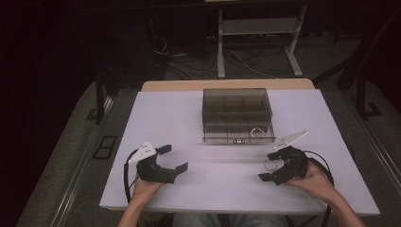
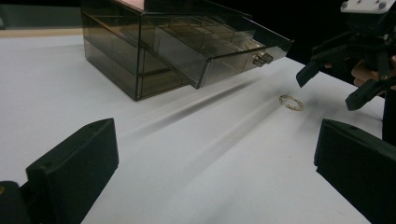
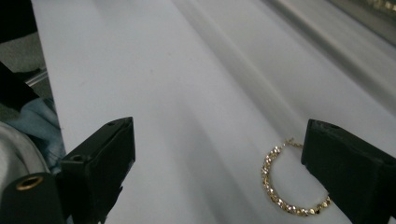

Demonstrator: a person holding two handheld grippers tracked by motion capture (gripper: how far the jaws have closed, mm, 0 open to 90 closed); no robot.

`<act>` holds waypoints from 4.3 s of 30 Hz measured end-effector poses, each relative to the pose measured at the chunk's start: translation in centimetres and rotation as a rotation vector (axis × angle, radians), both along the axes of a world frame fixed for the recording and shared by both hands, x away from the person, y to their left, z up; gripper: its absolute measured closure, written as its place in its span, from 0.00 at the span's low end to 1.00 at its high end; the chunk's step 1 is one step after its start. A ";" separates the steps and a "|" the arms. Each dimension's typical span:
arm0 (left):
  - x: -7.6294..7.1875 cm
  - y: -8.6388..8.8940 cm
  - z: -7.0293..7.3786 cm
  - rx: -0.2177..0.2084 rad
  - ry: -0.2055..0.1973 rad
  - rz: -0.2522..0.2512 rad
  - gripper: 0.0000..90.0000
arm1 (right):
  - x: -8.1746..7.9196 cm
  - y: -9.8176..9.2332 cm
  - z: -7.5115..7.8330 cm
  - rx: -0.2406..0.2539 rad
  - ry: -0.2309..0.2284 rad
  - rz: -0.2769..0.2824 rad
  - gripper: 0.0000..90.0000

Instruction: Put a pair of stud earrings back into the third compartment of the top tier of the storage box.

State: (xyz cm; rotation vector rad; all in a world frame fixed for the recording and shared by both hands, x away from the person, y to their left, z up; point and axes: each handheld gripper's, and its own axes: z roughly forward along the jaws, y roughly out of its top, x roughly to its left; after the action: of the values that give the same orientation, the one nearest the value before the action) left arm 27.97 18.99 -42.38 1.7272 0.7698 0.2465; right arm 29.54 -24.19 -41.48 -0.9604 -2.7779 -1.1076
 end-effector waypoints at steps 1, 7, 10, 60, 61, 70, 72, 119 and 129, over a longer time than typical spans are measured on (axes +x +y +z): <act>0.0 0.0 0.0 0.000 0.000 -0.001 0.00 | 0.0 -0.1 -0.2 -0.005 -0.004 0.008 0.18; 0.0 0.0 0.0 -0.001 0.000 -0.001 0.00 | 0.1 -0.4 -0.8 -0.063 -0.035 -0.015 0.26; 0.0 0.0 0.0 0.001 0.000 -0.002 0.00 | 0.0 -0.4 -0.8 -0.063 -0.043 -0.012 0.32; 0.0 -0.1 0.0 0.003 0.000 -0.002 0.00 | 0.8 -0.8 -2.0 -0.108 0.013 -0.095 0.94; 0.0 -0.1 0.0 0.003 0.000 -0.002 0.00 | 0.8 -0.9 -2.0 -0.103 0.019 -0.097 0.94; 0.0 -0.1 -0.1 0.006 0.001 -0.004 0.00 | 0.7 -1.0 -1.1 -0.068 0.039 -0.087 0.94; 0.0 -0.1 0.0 0.006 0.001 -0.002 0.00 | 0.7 -1.0 -0.9 -0.060 0.044 -0.081 0.94; 0.0 -0.2 0.0 -0.002 0.001 0.004 0.00 | 0.6 -1.8 6.1 0.041 0.030 -0.034 0.95; 0.0 -0.1 0.0 -0.001 0.000 0.003 0.00 | 1.2 -1.4 8.2 0.036 -0.002 -0.023 0.95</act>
State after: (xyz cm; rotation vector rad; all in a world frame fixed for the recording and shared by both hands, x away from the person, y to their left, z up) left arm 27.99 18.85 -42.43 1.7258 0.7723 0.2476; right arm 30.70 -25.58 -33.26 -0.9901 -2.7452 -1.1573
